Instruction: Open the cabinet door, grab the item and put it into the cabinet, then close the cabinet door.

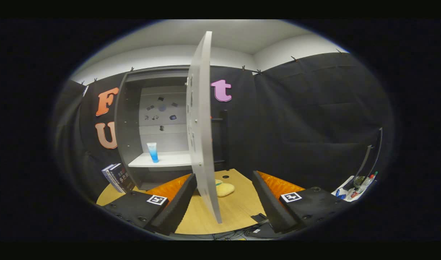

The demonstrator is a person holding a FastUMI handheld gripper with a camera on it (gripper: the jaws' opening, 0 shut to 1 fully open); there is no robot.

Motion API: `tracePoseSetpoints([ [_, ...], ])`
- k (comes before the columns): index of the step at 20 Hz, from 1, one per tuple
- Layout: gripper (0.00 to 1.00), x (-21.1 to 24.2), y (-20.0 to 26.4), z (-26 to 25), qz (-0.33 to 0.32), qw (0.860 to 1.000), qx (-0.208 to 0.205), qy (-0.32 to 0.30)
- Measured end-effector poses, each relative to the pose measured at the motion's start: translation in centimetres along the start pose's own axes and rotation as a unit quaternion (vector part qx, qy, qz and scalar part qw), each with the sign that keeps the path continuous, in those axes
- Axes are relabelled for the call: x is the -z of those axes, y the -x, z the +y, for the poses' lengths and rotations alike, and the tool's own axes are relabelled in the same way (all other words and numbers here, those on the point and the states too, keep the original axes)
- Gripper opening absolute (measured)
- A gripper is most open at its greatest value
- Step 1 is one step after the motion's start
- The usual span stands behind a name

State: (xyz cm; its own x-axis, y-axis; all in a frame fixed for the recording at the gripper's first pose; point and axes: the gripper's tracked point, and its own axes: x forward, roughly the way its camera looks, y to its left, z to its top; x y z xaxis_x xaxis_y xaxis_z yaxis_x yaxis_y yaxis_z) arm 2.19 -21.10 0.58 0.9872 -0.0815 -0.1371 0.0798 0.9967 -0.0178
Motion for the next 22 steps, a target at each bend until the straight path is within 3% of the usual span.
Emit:
tracePoseSetpoints([
  [6, 0.99, 1.2, -2.8, -4.1, 0.014, 1.0, 0.009, 0.001],
  [12, 0.99, 2.5, -5.5, -3.3, 0.028, 0.999, -0.02, 0.005],
  [22, 0.97, 3.0, -5.5, -2.1, 0.026, 0.999, -0.035, -0.013],
])
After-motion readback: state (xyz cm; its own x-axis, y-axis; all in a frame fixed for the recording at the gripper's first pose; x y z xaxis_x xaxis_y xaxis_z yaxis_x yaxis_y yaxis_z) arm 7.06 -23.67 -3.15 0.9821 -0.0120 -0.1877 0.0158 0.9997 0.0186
